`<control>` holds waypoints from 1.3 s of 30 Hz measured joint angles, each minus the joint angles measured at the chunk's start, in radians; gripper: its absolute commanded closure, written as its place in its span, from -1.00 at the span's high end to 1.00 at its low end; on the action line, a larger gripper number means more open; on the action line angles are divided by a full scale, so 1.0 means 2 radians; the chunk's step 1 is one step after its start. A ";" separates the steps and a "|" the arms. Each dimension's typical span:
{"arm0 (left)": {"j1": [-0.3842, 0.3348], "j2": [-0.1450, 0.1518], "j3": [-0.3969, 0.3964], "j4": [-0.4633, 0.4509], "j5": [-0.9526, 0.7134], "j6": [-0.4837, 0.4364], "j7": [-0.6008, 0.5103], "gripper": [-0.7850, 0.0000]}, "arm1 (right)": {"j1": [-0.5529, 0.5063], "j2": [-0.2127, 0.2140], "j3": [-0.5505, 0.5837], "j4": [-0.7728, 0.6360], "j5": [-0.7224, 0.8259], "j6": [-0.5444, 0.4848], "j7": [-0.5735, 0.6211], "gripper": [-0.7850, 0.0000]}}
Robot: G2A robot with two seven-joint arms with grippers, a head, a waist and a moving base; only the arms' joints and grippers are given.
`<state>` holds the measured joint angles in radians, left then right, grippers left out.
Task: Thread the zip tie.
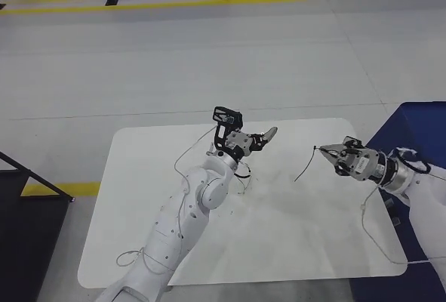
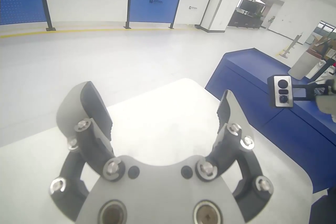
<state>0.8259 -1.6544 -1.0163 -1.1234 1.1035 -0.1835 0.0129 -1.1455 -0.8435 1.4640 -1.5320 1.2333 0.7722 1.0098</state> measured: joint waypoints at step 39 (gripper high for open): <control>0.010 0.027 -0.066 -0.057 0.092 0.001 -0.049 1.00 | 0.045 0.000 -0.033 -0.028 -0.035 0.081 -0.067 -1.00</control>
<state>0.8459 -1.6007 -1.1489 -1.2382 1.2879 -0.1812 -0.0853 -1.0557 -0.8439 1.3977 -1.5871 1.1630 0.9340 0.8748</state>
